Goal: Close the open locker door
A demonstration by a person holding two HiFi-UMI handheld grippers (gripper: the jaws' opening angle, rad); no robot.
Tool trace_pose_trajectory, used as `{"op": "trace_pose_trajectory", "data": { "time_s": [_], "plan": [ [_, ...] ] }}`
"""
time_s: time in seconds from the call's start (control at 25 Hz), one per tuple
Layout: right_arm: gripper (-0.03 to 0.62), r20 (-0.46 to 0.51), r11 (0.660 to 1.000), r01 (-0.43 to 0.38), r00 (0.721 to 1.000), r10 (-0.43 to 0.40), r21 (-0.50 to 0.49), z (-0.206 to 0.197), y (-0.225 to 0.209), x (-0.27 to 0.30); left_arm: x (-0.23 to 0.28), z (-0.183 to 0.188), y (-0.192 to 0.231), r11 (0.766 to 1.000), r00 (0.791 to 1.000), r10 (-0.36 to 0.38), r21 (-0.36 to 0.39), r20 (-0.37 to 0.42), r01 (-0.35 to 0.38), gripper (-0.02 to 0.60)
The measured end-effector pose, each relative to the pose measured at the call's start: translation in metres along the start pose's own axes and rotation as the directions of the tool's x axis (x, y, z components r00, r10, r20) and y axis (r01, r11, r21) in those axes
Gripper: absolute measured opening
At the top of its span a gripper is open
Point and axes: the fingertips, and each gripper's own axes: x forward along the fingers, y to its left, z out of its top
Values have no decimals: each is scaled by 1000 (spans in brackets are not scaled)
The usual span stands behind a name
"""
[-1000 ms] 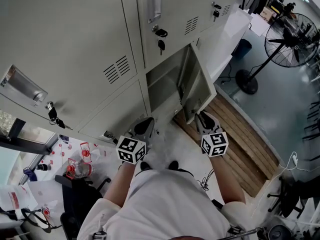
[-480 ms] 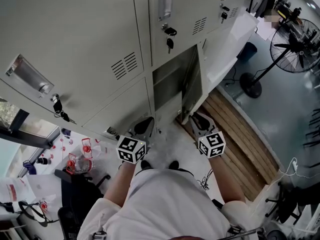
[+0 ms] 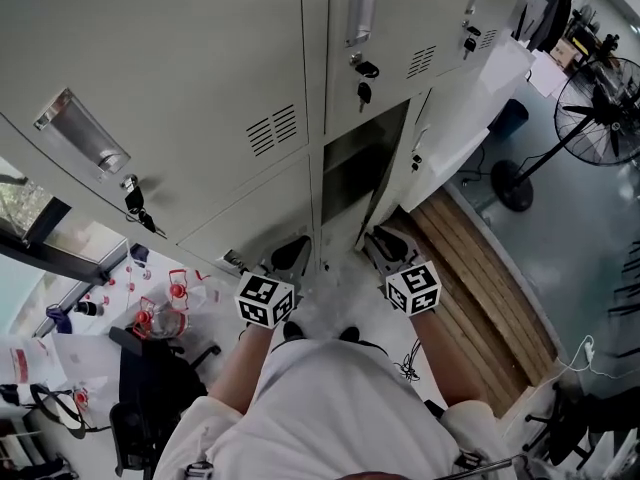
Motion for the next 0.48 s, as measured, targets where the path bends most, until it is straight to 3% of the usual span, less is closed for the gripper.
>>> {"op": "trace_pose_trajectory", "data": {
  "time_s": [0.48],
  "plan": [
    [94, 14, 994, -108, 994, 108, 7, 12, 23, 46, -10, -1, 20, 998, 998, 57, -22, 9, -57, 16]
  ]
}}
